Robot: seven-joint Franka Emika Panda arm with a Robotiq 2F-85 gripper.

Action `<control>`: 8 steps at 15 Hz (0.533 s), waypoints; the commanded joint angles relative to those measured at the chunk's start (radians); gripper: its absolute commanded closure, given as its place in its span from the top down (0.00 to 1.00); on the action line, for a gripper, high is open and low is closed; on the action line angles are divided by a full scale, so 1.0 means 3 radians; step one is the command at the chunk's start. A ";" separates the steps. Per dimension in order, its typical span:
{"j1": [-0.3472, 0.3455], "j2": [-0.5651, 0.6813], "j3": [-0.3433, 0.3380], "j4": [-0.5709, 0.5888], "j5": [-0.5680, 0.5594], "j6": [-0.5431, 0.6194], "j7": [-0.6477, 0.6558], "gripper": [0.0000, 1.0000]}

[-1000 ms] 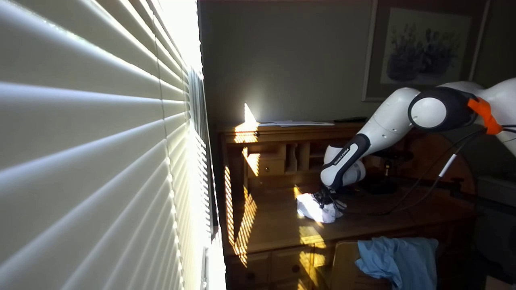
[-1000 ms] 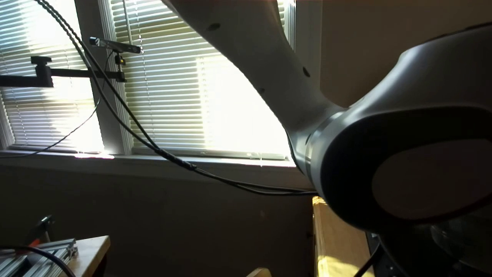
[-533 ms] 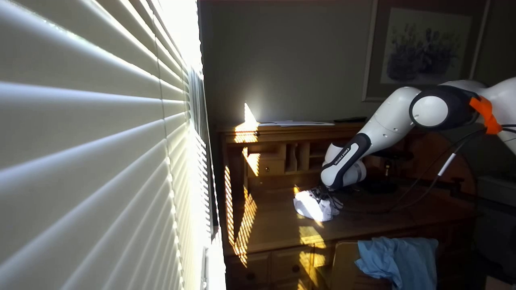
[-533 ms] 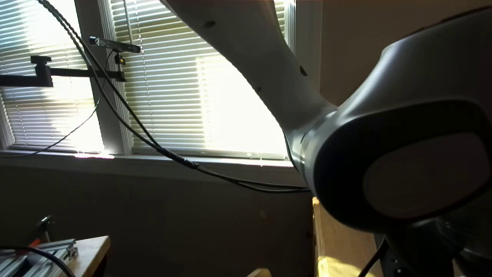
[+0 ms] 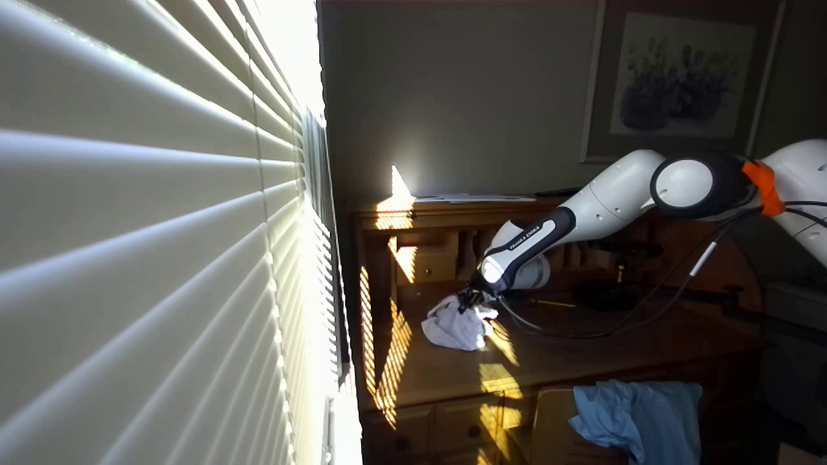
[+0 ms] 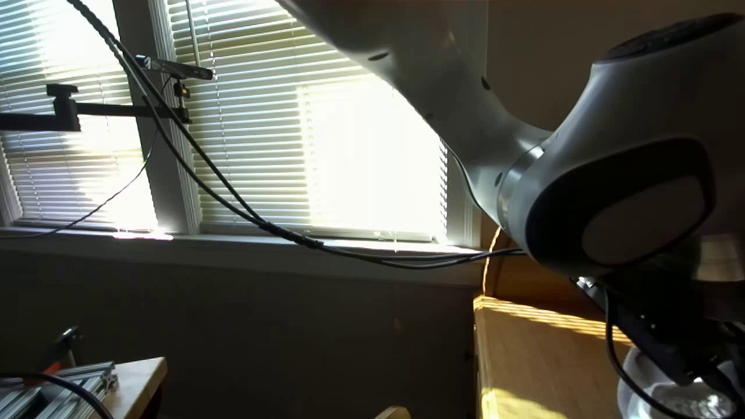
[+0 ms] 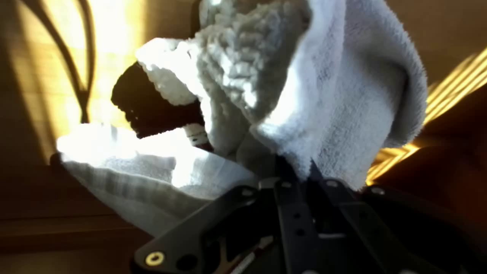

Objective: Use the white towel to wipe the desktop.

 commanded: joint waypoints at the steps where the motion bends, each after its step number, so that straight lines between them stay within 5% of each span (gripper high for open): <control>1: -0.0224 0.0384 0.0554 0.0515 0.0095 -0.0211 -0.0692 0.02; 5: -0.0340 0.0591 0.1003 0.0730 0.0088 -0.0547 -0.1372 0.02; 8: -0.0246 0.0607 0.0887 0.0852 0.0084 -0.1043 -0.1545 0.02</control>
